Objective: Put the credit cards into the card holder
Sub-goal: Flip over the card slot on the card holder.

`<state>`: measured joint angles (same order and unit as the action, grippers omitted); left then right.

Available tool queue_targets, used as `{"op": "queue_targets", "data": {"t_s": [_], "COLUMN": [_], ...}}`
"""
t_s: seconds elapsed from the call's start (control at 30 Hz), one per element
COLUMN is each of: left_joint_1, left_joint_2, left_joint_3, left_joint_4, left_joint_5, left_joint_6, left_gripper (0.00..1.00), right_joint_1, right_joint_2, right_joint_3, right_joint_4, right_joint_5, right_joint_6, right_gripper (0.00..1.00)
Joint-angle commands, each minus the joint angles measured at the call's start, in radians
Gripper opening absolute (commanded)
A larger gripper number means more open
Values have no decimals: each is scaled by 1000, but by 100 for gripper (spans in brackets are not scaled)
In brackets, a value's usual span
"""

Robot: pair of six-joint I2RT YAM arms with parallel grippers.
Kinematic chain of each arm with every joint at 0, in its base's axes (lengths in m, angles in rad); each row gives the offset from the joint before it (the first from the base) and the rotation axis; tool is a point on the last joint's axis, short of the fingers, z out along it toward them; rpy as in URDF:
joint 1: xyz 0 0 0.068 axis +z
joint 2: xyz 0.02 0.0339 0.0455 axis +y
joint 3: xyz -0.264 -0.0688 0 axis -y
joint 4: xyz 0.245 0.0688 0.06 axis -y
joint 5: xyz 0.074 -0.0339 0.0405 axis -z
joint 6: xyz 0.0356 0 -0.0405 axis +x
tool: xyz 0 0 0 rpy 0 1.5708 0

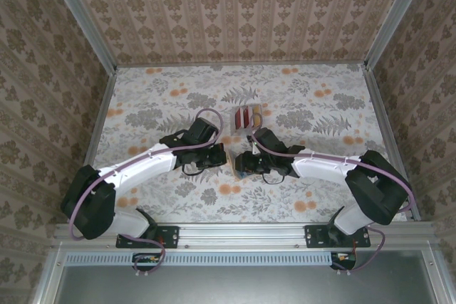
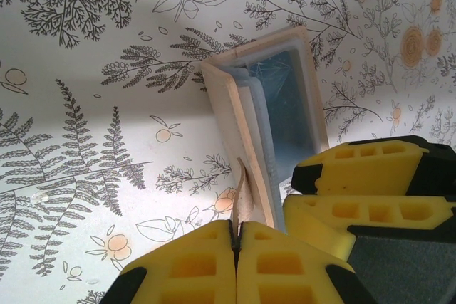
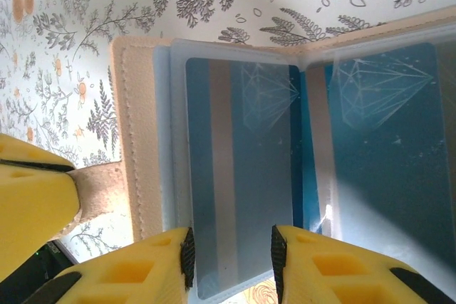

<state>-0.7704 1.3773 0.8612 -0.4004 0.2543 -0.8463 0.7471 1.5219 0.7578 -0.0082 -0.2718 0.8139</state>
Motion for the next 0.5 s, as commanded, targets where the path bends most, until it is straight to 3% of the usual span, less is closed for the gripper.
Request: {"op": "queue_targets", "data": {"t_s": [0.0,0.47], "left_joint_1": [5,5], "left_joint_2": [9,9], "left_joint_3": [-7,-7], "left_joint_4": [12,9], "left_joint_5": [3,2], "left_joint_6": [-8,-6], "left_gripper": [3,3], "right_joint_1": [9,12], "right_joint_2": [17,42], "right_joint_3": [34,29], "right_joint_4": [-20,-38], "right_joint_5": [-23,2], "right_joint_6": [-17,-20], "right_gripper": [39,39]}}
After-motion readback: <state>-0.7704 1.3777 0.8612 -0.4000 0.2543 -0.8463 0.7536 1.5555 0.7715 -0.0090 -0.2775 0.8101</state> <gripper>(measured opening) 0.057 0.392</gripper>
